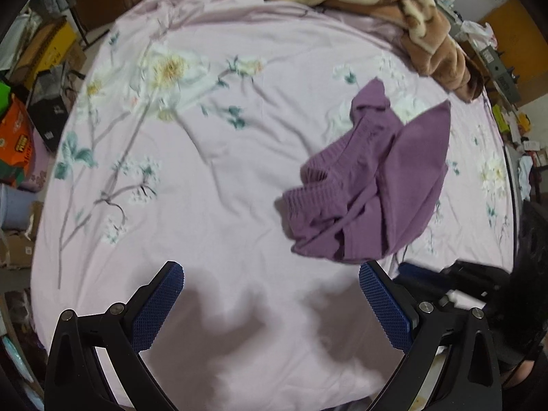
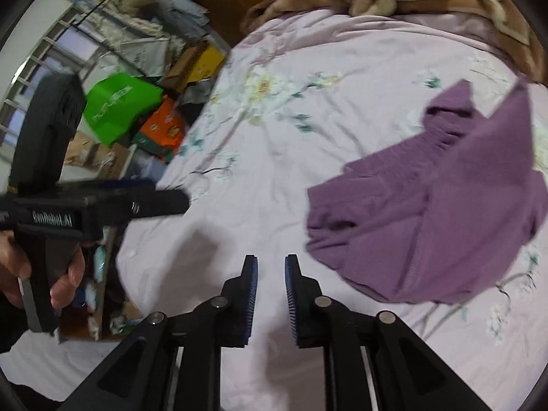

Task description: Fold clothes

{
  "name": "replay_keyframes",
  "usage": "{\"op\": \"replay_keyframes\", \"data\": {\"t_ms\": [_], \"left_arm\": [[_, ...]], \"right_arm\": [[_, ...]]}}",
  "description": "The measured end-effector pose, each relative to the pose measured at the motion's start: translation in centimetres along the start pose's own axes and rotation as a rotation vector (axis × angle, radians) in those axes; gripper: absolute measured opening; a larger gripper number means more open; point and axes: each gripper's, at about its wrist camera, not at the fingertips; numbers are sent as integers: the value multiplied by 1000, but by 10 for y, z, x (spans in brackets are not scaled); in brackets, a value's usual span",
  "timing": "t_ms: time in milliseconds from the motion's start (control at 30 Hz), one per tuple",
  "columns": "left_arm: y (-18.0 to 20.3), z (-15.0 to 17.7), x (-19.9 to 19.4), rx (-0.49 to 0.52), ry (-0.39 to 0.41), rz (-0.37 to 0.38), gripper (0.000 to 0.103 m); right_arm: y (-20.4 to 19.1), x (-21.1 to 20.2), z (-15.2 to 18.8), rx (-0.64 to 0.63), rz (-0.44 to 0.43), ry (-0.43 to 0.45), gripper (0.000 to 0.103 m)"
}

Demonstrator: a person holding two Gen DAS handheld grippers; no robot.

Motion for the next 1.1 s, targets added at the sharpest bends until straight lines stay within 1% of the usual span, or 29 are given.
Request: {"op": "replay_keyframes", "data": {"t_ms": [67, 133, 200, 300, 367, 533, 600, 700, 767, 800, 833, 900, 1000, 1100], "left_arm": [[1, 0, 10, 11, -13, 15, 103], [4, -2, 18, 26, -19, 26, 103], [8, -4, 27, 46, -25, 32, 103], [12, -10, 42, 70, -25, 30, 103], [14, -16, 54, 74, -23, 38, 103], [18, -35, 87, 77, -17, 56, 103], [18, -45, 100, 65, -17, 72, 103], [16, -59, 118, 42, -18, 101, 103], [16, -66, 126, 37, -19, 111, 103], [17, -69, 128, 38, -21, 115, 103], [18, -72, 131, 39, -23, 119, 103], [19, -77, 136, 40, -27, 128, 103], [23, -83, 140, 50, -26, 127, 103], [26, -86, 143, 62, -24, 121, 102]], "right_arm": [[13, -7, 4, 38, 58, 22, 21], [32, -15, 0, 92, 162, 69, 25], [60, -27, -4, 167, 234, 129, 31], [102, -38, -7, 297, 282, 195, 34], [132, -39, -14, 348, 300, 217, 35], [169, -31, -31, 344, 331, 234, 37], [183, -30, -37, 347, 318, 235, 42], [200, -29, -45, 341, 310, 240, 42], [209, -24, -49, 343, 272, 219, 42], [212, -21, -51, 343, 256, 202, 32], [213, -20, -50, 332, 260, 190, 8], [214, -24, -44, 330, 263, 191, 8], [220, -39, -19, 381, 285, 207, 8], [235, -51, 17, 470, 317, 202, 8]]}}
Point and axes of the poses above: each gripper's, at about its wrist camera, not at the fingertips, and x roughly the way its jaws point, y to its right, z to its underside, and after that the axes turned 11 degrees about -y, right-handed
